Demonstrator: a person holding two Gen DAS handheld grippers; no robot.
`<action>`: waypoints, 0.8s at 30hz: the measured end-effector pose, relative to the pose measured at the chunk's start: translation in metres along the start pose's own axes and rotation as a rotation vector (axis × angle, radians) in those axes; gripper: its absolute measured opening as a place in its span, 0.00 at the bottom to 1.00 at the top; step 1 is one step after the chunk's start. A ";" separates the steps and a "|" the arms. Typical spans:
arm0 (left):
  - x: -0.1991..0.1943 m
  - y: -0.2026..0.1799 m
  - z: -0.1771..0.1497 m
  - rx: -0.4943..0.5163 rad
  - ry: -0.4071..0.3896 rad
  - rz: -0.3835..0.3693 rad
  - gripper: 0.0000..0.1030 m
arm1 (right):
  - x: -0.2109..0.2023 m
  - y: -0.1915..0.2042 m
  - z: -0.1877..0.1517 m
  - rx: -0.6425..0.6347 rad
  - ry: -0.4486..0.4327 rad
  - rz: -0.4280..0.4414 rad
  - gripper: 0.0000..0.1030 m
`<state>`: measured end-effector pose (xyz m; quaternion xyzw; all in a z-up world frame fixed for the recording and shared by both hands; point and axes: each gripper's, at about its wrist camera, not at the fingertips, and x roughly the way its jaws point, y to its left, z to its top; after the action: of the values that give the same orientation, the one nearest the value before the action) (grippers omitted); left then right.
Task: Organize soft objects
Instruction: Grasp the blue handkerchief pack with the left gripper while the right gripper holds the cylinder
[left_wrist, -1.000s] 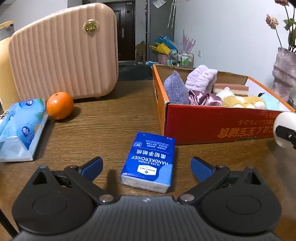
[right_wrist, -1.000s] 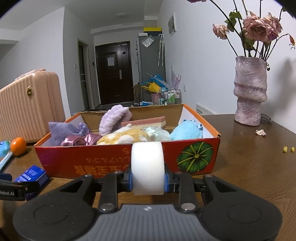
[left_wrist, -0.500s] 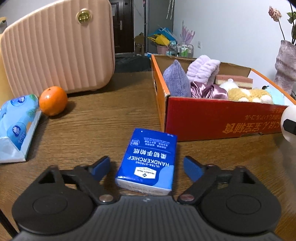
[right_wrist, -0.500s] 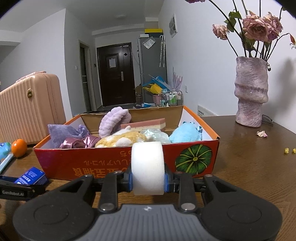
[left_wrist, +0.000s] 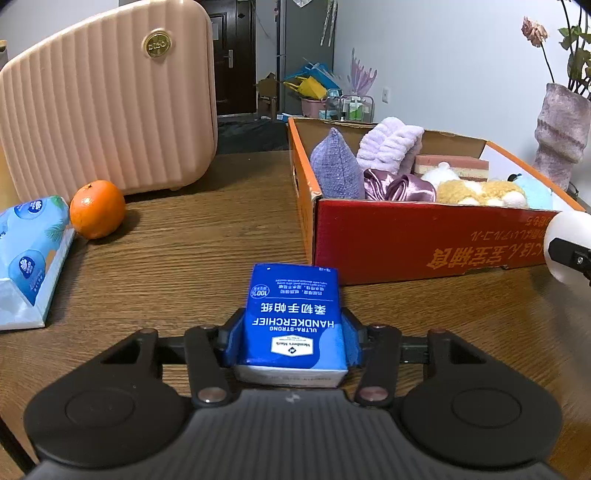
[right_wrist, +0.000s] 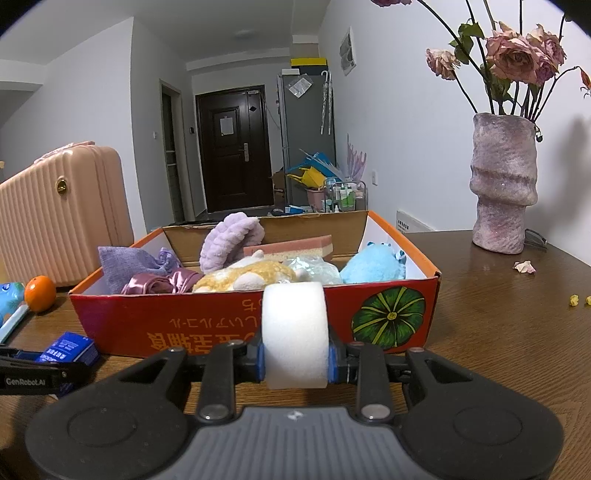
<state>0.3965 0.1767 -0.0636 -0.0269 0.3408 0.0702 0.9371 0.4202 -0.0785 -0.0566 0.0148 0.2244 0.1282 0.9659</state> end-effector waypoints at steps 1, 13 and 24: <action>0.000 0.000 0.000 -0.003 -0.001 -0.003 0.51 | 0.000 0.000 0.000 -0.001 -0.001 0.001 0.28; -0.028 0.005 0.001 -0.078 -0.103 0.018 0.51 | -0.006 0.000 0.000 0.000 -0.036 0.017 0.28; -0.065 -0.008 0.001 -0.141 -0.238 0.029 0.51 | -0.020 0.002 0.004 0.003 -0.116 0.054 0.28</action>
<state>0.3493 0.1614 -0.0208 -0.0790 0.2220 0.1100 0.9656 0.4049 -0.0819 -0.0442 0.0295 0.1678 0.1526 0.9735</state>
